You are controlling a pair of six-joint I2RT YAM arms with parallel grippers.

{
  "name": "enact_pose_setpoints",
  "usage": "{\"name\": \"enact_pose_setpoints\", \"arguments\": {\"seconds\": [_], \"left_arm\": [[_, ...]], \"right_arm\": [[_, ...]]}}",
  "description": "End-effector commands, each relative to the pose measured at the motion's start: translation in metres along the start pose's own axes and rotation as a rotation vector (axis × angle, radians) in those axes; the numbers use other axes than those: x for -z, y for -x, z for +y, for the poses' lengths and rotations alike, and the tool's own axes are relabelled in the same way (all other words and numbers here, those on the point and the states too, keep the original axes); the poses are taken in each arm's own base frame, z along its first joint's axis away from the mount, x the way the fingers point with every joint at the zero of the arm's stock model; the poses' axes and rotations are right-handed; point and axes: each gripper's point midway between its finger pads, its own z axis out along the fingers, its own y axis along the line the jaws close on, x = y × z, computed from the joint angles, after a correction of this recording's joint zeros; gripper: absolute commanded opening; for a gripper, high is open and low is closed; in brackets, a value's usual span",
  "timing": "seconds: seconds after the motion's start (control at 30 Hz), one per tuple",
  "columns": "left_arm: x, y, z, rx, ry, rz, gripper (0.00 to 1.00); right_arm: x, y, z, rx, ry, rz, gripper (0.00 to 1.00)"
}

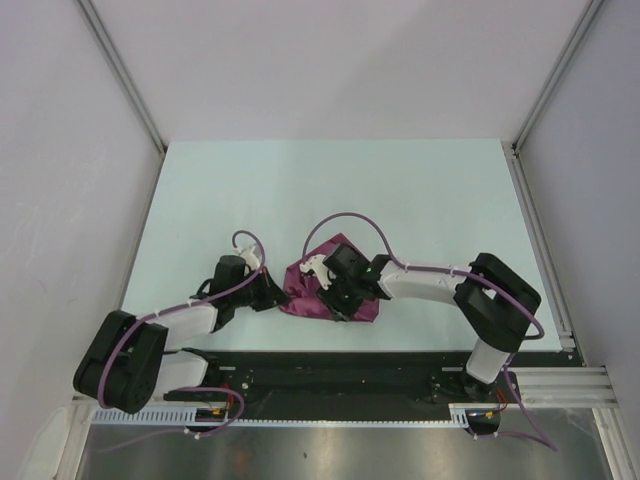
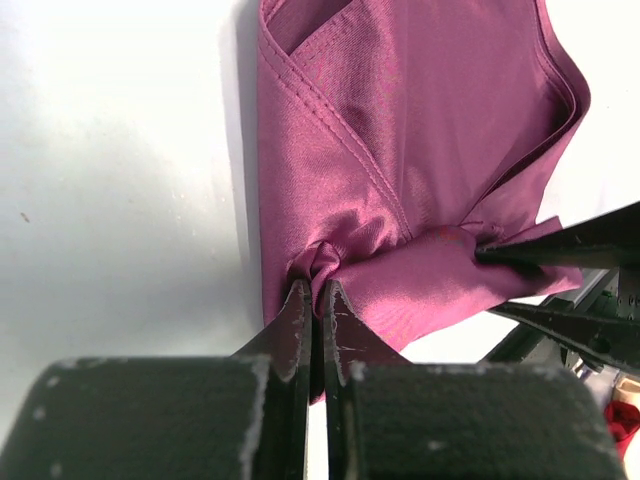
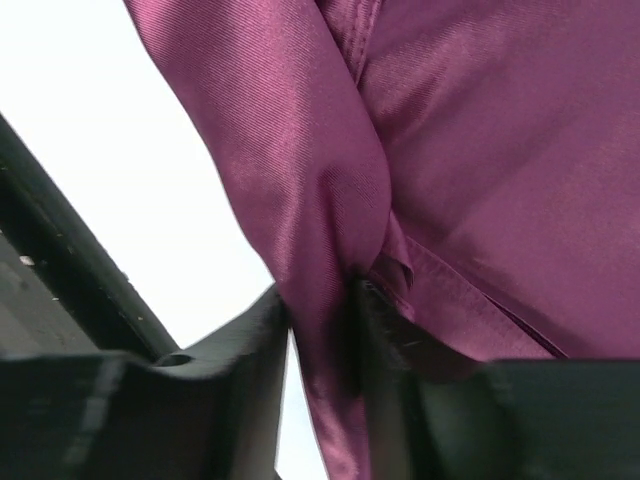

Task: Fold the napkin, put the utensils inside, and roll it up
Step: Roll the napkin at the center of the board.

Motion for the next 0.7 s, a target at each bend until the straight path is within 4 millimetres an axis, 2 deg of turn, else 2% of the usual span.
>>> {"name": "enact_pose_setpoints", "arguments": {"seconds": [0.0,0.13,0.2,0.33,0.47,0.67], "left_arm": [[0.003,0.016,-0.008,-0.042,0.005,-0.036,0.05],[0.01,0.035,-0.017,-0.061,0.012,-0.098,0.3],[0.016,0.044,-0.021,-0.077,0.015,-0.133,0.36],[0.024,0.048,-0.017,-0.093,0.055,-0.168,0.44],[0.028,0.041,-0.007,-0.105,0.082,-0.176,0.49],[0.022,0.026,-0.011,-0.097,0.008,-0.144,0.59]], "right_arm": [[-0.012,-0.039,0.015,-0.087,0.113,0.156,0.32],[-0.016,-0.049,0.022,-0.156,0.202,0.208,0.27],[-0.013,-0.046,0.024,-0.179,0.239,0.216,0.25],[-0.008,-0.045,0.029,-0.239,0.327,0.232,0.24],[-0.006,-0.047,0.028,-0.301,0.393,0.244,0.23],[-0.005,-0.045,0.022,-0.39,0.468,0.254,0.22]]}}
